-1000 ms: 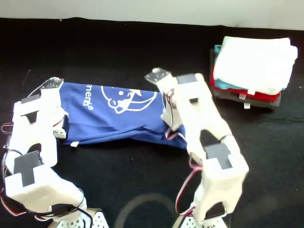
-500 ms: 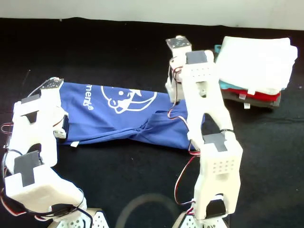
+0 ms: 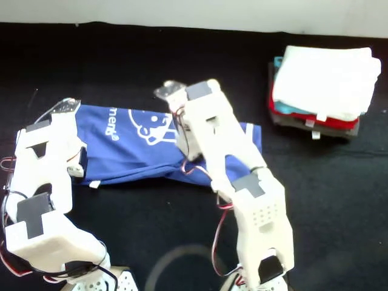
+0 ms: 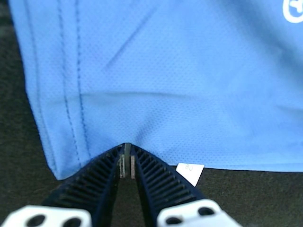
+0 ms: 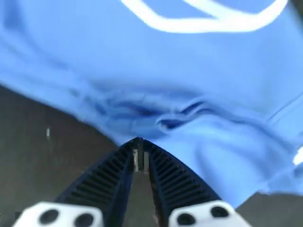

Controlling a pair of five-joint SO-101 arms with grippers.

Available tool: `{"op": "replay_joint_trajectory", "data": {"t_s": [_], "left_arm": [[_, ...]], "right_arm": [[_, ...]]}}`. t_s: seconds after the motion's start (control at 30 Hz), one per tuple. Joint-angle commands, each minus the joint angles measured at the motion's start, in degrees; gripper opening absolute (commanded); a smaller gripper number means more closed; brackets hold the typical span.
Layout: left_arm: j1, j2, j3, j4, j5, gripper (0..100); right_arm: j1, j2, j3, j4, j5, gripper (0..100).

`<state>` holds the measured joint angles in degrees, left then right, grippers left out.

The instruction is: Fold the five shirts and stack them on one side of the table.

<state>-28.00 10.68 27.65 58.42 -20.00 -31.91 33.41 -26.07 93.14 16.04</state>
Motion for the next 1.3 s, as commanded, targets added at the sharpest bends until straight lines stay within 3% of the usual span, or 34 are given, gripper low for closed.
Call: {"op": "replay_joint_trajectory", "data": {"t_s": [0.0, 0.13, 0.3, 0.5, 0.67, 0.87, 1.17, 1.27], "left_arm": [[0.8, 0.7, -0.4, -1.2, 0.4, 1], [0.8, 0.7, -0.4, -1.2, 0.4, 1], [0.7, -0.4, -1.2, -0.2, 0.4, 1], [0.5, -11.2, -12.4, 15.6, 0.5, 1], [-3.6, -15.9, -17.6, 17.5, 0.5, 3], [-7.9, -3.1, -21.4, 11.9, 0.5, 24], [-7.6, 18.1, -42.3, 12.1, 0.4, 23], [-5.8, 24.0, -48.0, 15.7, 0.3, 22]], "right_arm": [[0.0, 0.1, 0.5, -7.0, 0.6, 0.8], [0.0, 2.9, 0.1, -10.6, 0.8, 0.8], [-0.1, 0.1, -0.7, -4.2, 0.9, 0.8], [1.9, -12.2, -5.5, 1.7, 0.9, 0.8], [2.2, -19.6, -5.8, 6.8, 1.0, 0.8], [2.9, -29.1, -0.9, 7.8, 1.0, 0.8], [3.2, -54.4, 24.8, 7.9, 3.7, 0.8], [3.2, -64.2, 32.9, 7.9, 3.7, 0.8]]}}
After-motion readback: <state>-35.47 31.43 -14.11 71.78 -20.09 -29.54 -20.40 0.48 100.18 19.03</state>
